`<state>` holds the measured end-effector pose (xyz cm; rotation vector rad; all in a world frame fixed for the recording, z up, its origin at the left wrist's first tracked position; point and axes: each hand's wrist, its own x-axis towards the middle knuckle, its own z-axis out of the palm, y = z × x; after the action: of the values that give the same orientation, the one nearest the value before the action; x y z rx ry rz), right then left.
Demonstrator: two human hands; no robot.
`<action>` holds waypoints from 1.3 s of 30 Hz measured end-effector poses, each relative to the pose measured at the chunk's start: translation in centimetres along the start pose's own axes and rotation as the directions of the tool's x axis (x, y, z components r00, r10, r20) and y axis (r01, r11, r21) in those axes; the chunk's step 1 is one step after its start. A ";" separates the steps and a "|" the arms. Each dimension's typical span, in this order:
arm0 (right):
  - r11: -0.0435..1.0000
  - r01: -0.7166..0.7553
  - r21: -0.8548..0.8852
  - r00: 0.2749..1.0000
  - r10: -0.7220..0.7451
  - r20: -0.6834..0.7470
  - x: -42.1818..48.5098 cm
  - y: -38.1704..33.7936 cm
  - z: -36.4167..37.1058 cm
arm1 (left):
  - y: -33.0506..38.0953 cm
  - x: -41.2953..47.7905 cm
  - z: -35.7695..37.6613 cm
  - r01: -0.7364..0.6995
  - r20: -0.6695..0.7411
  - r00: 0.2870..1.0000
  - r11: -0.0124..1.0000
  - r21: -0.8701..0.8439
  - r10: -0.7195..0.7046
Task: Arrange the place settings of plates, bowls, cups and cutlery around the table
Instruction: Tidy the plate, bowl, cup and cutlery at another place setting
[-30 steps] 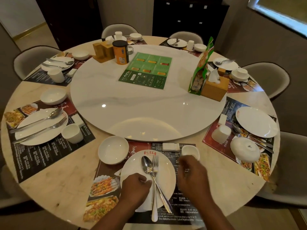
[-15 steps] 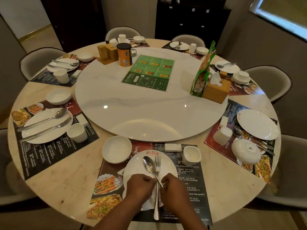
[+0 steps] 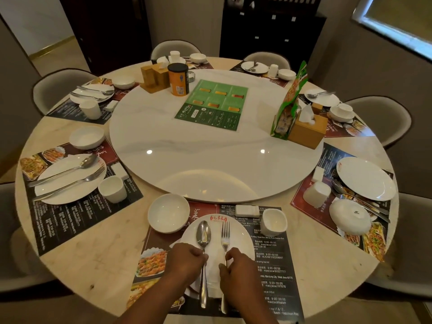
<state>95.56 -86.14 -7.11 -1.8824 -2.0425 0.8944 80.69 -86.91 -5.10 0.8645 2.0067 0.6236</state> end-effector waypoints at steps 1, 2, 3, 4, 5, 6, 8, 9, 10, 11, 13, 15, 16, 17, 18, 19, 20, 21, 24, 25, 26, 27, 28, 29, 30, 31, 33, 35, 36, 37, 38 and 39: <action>1.000 0.003 -0.018 1.000 -0.003 -0.006 -0.1 -0.1 0.1 | -0.2 0.1 -0.1 -0.023 0.002 1.000 0.999 0.032 0.023; 0.999 0.013 -0.030 1.000 -0.013 -0.014 0.0 -0.1 0.3 | -0.2 0.1 -0.1 -0.040 0.004 0.999 0.997 0.063 0.040; 0.999 0.007 -0.040 1.000 -0.008 -0.015 0.0 -0.3 0.3 | -0.3 0.2 -0.1 -0.059 0.000 0.998 0.994 0.094 0.059; 0.999 0.001 -0.035 1.000 -0.001 -0.018 0.2 -0.3 0.4 | -0.3 0.2 -0.2 -0.077 -0.009 0.997 0.989 0.123 0.079; 0.999 -0.013 -0.031 1.000 0.012 -0.015 0.3 -0.4 0.3 | -0.5 0.4 -0.1 -0.096 -0.019 0.995 0.985 0.143 0.100; 0.999 -0.023 -0.026 1.000 0.023 -0.017 0.5 -0.4 0.3 | -0.7 0.5 0.0 -0.106 -0.026 0.993 0.982 0.158 0.112; 0.999 -0.051 -0.019 0.998 0.051 -0.023 0.7 -0.3 0.2 | -1.0 0.7 0.1 -0.114 -0.026 0.992 0.977 0.180 0.120; 0.998 -0.065 -0.013 0.998 0.065 -0.023 0.8 -0.3 0.0 | -1.1 0.8 0.2 -0.123 -0.025 0.991 0.974 0.188 0.130; 0.997 -0.071 0.000 0.997 0.071 -0.025 0.9 -0.2 -0.1 | -1.2 0.9 0.2 -0.134 -0.026 0.990 0.972 0.192 0.142; 0.997 -0.076 0.008 0.997 0.076 -0.026 1.0 -0.2 -0.2 | -1.3 1.0 0.2 -0.148 -0.030 0.987 0.969 0.196 0.157; 0.997 -0.079 0.014 0.997 0.079 -0.026 1.1 0.0 -0.2 | -1.3 1.1 0.3 -0.166 -0.041 0.983 0.964 0.205 0.179; 0.997 -0.074 0.023 0.997 0.075 -0.028 1.1 0.1 -0.3 | -1.3 1.3 0.3 -0.179 -0.050 0.980 0.961 0.210 0.194; 0.997 -0.066 0.028 0.997 0.067 -0.029 1.1 0.2 -0.4 | -1.4 1.5 0.3 -0.184 -0.054 0.978 0.960 0.211 0.200; 0.998 -0.063 0.025 0.998 0.063 -0.028 1.1 0.2 -0.5 | -1.4 1.6 0.3 -0.190 -0.056 0.977 0.959 0.210 0.206; 0.998 -0.059 0.028 0.998 0.060 -0.029 1.1 0.3 -0.5 | -1.5 1.7 0.3 -0.192 -0.059 0.976 0.959 0.207 0.208; 0.998 -0.059 0.034 0.998 0.060 -0.026 1.1 0.3 -0.6 | -1.5 1.7 0.3 -0.193 -0.060 0.976 0.960 0.202 0.209; 0.997 -0.059 0.042 0.998 0.060 -0.023 1.2 0.3 -0.7 | -1.6 1.8 0.3 -0.194 -0.062 0.976 0.961 0.199 0.210; 0.997 -0.061 0.046 0.998 0.062 -0.019 1.2 0.3 -0.8 | -1.7 1.8 0.3 -0.197 -0.066 0.975 0.961 0.196 0.213; 0.997 -0.057 0.049 0.998 0.058 -0.019 1.1 0.2 -0.9 | -2.0 1.9 0.4 -0.194 -0.081 0.974 0.964 0.181 0.211; 0.997 -0.058 0.048 0.998 0.059 -0.017 1.0 0.1 -0.9 | -2.1 2.0 0.4 -0.194 -0.084 0.974 0.965 0.178 0.211; 0.997 -0.055 0.049 0.998 0.056 -0.015 1.0 0.1 -0.9 | -2.1 2.0 0.5 -0.193 -0.087 0.974 0.966 0.174 0.211; 0.998 -0.049 0.051 0.999 0.050 -0.012 0.9 0.1 -0.9 | -2.2 2.0 0.5 -0.191 -0.090 0.974 0.967 0.168 0.208; 0.998 -0.043 0.054 0.999 0.043 -0.012 0.9 0.1 -0.9 | -2.2 2.1 0.5 -0.187 -0.093 0.975 0.969 0.160 0.203; 0.998 -0.040 0.054 0.999 0.041 -0.011 0.9 0.1 -0.9 | -2.3 2.1 0.6 -0.183 -0.096 0.975 0.971 0.155 0.199; 0.998 -0.039 0.053 0.999 0.039 -0.011 0.9 0.1 -0.9 | -2.3 2.2 0.6 -0.181 -0.097 0.975 0.971 0.155 0.198; 0.998 -0.038 0.051 0.999 0.039 -0.012 0.9 0.1 -0.9 | -2.3 2.2 0.6 -0.183 -0.099 0.975 0.971 0.155 0.200; 0.998 -0.039 0.050 0.999 0.040 -0.012 0.9 0.1 -0.9 | -2.4 2.3 0.6 -0.188 -0.099 0.974 0.970 0.155 0.204; 0.998 -0.042 0.048 0.999 0.043 -0.018 0.8 0.0 -0.9 | -2.4 2.3 0.6 -0.189 -0.096 0.974 0.970 0.153 0.205; 0.998 -0.046 0.046 0.999 0.047 -0.020 0.8 0.0 -0.9 | -2.4 2.4 0.6 -0.191 -0.096 0.974 0.970 0.153 0.207; 0.998 -0.048 0.042 0.999 0.049 -0.023 0.7 0.0 -0.9 | -2.4 2.4 0.7 -0.194 -0.095 0.973 0.969 0.156 0.210; 0.998 -0.050 0.036 0.998 0.051 -0.024 0.7 0.1 -0.9 | -2.4 2.4 0.7 -0.198 -0.097 0.972 0.967 0.160 0.215; 0.998 -0.048 0.033 0.998 0.049 -0.026 0.7 0.1 -0.8 | -2.4 2.4 0.7 -0.201 -0.098 0.971 0.966 0.164 0.219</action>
<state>96.00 -85.23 -6.68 -1.9242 -1.9632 0.9033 79.42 -86.54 -8.33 1.1696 2.1037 0.6565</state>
